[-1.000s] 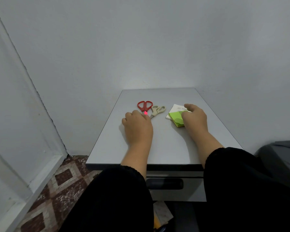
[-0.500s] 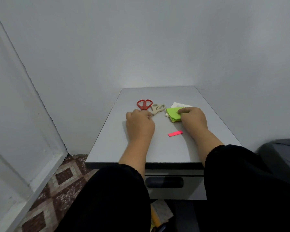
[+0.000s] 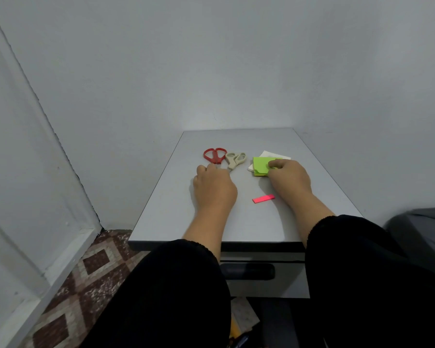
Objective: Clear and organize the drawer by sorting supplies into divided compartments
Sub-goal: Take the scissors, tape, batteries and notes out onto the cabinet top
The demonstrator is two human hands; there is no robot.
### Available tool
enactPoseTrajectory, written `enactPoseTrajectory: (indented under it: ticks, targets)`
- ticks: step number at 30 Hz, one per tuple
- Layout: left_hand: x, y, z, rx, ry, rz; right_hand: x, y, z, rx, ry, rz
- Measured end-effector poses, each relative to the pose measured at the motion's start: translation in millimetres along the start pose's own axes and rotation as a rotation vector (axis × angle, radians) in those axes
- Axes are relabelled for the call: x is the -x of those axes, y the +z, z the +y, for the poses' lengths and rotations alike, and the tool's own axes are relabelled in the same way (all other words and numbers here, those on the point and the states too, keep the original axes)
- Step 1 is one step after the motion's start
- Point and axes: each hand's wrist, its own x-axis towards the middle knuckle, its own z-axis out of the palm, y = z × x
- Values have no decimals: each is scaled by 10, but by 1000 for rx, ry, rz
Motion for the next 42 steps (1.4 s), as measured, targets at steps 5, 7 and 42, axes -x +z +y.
enactPoseTrajectory:
  ticks: [5,7,42]
  targets:
    - [-29,44,-31,17,-14,52,-6,7,12,-3,5,13]
    - [-43,58,-43,19,-13,57,-10,14,17,-18,6,27]
    - [1747,-394,-632,898,-76,-331,2123,-40,648,-159,-578,385]
